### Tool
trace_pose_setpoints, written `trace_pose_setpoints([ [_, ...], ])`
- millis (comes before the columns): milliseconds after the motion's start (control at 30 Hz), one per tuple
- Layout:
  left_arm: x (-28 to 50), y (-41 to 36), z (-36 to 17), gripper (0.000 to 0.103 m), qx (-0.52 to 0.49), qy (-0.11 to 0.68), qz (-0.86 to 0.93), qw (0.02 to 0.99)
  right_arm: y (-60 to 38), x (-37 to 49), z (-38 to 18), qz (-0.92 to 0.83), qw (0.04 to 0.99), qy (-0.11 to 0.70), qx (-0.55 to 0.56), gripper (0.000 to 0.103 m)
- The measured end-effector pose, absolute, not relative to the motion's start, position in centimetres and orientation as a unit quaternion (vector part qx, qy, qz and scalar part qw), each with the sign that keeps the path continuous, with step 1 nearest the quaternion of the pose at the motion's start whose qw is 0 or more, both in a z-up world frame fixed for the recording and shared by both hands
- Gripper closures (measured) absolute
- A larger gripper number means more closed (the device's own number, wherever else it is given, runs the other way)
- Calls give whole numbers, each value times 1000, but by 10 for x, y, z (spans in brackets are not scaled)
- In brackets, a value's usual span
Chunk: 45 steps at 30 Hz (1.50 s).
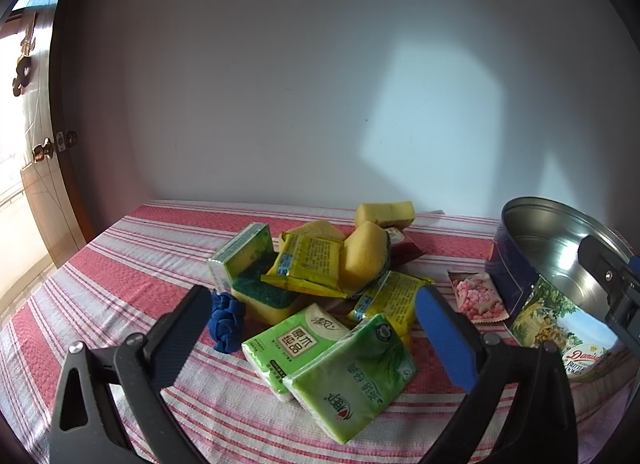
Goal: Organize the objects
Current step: 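Move both tools toward the green tissue packs in the pile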
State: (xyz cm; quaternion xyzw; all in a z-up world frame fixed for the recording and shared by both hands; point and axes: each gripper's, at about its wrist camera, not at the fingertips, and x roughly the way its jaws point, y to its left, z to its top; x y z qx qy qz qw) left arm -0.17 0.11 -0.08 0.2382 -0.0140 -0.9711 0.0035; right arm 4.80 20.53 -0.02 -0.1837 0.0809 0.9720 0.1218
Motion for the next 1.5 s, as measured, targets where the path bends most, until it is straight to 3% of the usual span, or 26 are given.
trace_pose_setpoints([
  [567,4,-41,-2,1,256,-18,-966,17,194,46,-1,976,92,74,-184,1],
  [1000,13,-101,-6,1,277,-22,-960,38,136,21,-17,959,-92,64,-260,1],
  [1400,17,-124,-12,1,306,-31,-951,36,50,-18,-46,910,-179,-74,-367,1],
  [1467,16,-122,-12,1,308,-32,-950,33,47,-24,-50,904,-171,-81,-385,4],
  [1500,15,-121,-12,1,309,-34,-950,32,48,-27,-52,900,-174,-78,-393,18],
])
